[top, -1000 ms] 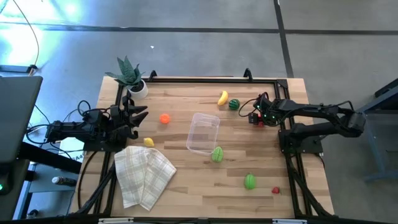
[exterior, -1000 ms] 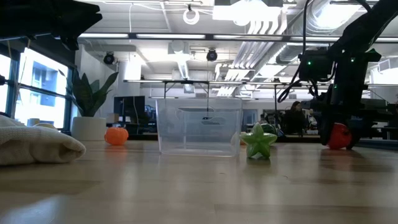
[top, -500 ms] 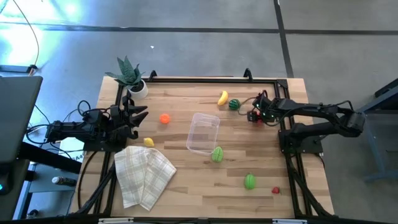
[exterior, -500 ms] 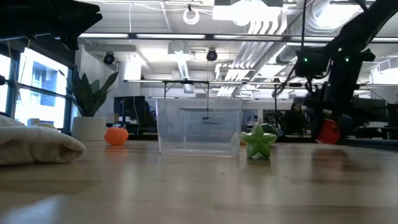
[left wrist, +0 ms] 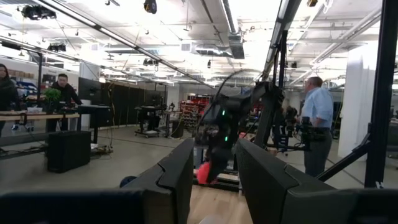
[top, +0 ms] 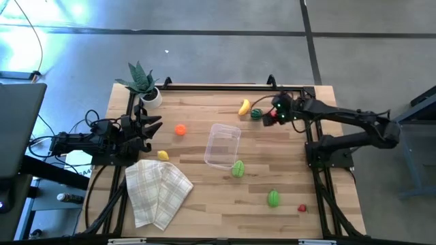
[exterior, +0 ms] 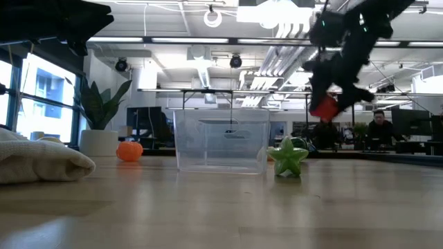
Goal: Pick and placing Produce into tupperware
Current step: Put the apple into the transparent bin
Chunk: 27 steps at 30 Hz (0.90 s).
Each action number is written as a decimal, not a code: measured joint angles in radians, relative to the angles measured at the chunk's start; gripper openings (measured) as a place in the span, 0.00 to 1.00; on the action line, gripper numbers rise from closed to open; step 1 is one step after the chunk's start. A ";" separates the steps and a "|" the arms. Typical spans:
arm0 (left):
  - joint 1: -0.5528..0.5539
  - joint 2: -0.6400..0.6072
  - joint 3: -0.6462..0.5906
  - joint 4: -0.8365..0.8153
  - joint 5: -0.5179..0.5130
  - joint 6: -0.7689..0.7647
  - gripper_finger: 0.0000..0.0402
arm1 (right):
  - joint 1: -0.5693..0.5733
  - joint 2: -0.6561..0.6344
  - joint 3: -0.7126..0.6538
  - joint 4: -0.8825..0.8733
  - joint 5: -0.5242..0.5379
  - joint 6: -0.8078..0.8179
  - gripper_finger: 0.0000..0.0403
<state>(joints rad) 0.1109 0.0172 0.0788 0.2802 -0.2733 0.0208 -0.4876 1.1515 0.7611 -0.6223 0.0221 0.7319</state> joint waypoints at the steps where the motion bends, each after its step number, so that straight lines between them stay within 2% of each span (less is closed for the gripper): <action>1: 0.000 0.000 0.000 0.000 0.000 0.000 0.28 | 0.016 0.000 0.035 0.002 -0.002 -0.022 0.64; 10: 0.000 0.000 0.000 0.000 0.000 0.000 0.28 | 0.144 0.002 0.396 0.004 -0.006 -0.258 0.64; 15: 0.000 0.000 0.000 0.000 0.000 0.000 0.28 | 0.187 0.055 0.575 -0.015 -0.006 -0.351 0.64; 19: 0.000 0.000 0.000 0.000 0.000 0.000 0.28 | 0.219 0.162 0.711 -0.045 -0.007 -0.409 0.64; 27: 0.000 0.000 0.000 -0.002 0.000 0.000 0.28 | 0.306 0.477 0.929 -0.192 -0.024 -0.555 0.64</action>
<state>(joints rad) 0.1112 0.0174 0.0788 0.2787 -0.2733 0.0208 -0.1815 1.6284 1.6899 -0.8141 -0.0020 0.1768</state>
